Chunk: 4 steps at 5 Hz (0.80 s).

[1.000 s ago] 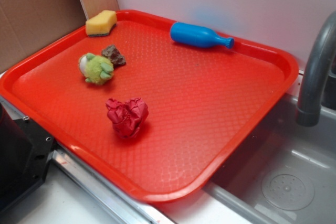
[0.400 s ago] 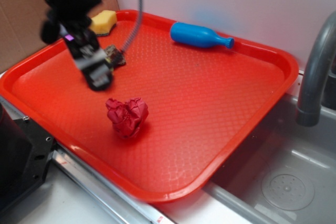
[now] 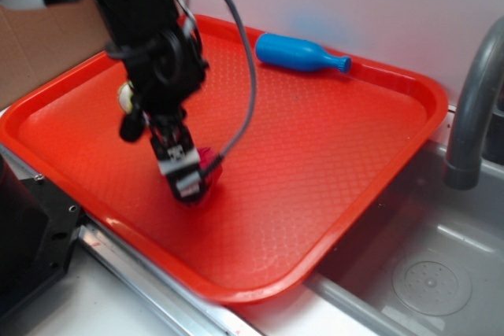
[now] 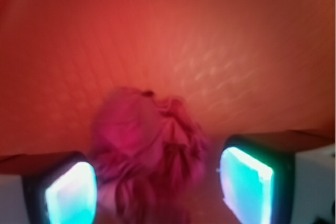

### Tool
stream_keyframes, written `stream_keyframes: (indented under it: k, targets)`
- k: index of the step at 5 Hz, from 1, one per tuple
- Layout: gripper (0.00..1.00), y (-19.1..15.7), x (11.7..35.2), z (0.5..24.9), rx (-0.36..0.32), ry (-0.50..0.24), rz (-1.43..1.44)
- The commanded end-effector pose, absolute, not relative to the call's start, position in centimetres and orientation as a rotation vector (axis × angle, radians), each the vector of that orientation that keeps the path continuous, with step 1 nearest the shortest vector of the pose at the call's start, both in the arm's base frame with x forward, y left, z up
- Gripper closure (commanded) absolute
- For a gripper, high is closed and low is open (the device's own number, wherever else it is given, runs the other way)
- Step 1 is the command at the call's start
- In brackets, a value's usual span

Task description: Grab the red paper.

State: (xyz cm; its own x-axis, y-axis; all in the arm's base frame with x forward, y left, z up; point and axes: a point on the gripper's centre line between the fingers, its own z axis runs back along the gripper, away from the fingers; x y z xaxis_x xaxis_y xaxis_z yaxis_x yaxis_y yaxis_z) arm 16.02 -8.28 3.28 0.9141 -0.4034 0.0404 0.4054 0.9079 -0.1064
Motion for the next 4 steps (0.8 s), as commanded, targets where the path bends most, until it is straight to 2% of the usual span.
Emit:
stream_keyframes:
  k: [1, 2, 3, 4]
  targets:
    - [1.00, -7.6, 15.3, 1.5, -0.083, -0.021, -0.363]
    - [1.00, -7.9, 15.5, 3.0, -0.079, -0.045, -0.355]
    - [1.00, -7.6, 16.0, 5.8, -0.075, -0.092, -0.333]
    - [1.00, -5.8, 16.4, 10.8, -0.093, -0.153, -0.268]
